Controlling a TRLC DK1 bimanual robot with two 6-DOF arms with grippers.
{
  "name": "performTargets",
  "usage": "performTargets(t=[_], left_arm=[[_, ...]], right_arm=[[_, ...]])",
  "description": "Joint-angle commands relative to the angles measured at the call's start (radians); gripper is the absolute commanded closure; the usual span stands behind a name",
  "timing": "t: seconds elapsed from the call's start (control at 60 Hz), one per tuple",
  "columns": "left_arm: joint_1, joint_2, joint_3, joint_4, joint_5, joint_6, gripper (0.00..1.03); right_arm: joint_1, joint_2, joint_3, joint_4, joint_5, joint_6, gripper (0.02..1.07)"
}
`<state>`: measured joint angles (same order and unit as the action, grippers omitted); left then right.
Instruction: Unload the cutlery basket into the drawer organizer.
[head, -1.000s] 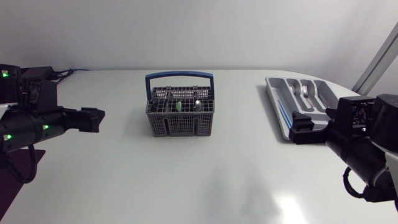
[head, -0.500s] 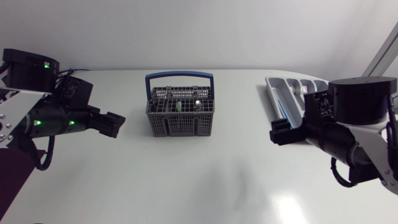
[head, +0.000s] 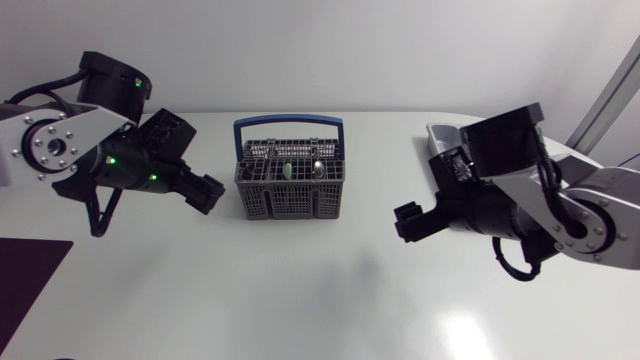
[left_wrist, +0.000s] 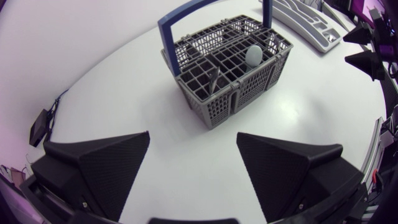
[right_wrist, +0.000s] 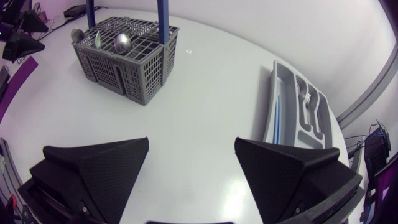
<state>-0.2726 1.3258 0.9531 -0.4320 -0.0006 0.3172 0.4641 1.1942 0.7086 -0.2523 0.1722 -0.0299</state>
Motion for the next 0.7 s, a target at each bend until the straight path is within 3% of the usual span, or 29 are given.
performTargets(t=[0.0, 0.167, 0.683], left_arm=[[-0.020, 0.044, 0.062, -0.030, -0.001, 0.042, 0.05], [-0.057, 0.150, 0.159, -0.109, -0.041, 0.118, 0.05], [-0.160, 0.343, 0.385, -0.154, -0.265, 0.102, 0.06]], right_arm=[[0.008, 0.059, 0.042, -0.025, -0.030, -0.007, 0.07], [0.016, 0.119, 0.095, -0.047, -0.039, -0.007, 0.07], [0.022, 0.281, 0.209, -0.053, -0.039, -0.039, 0.07]])
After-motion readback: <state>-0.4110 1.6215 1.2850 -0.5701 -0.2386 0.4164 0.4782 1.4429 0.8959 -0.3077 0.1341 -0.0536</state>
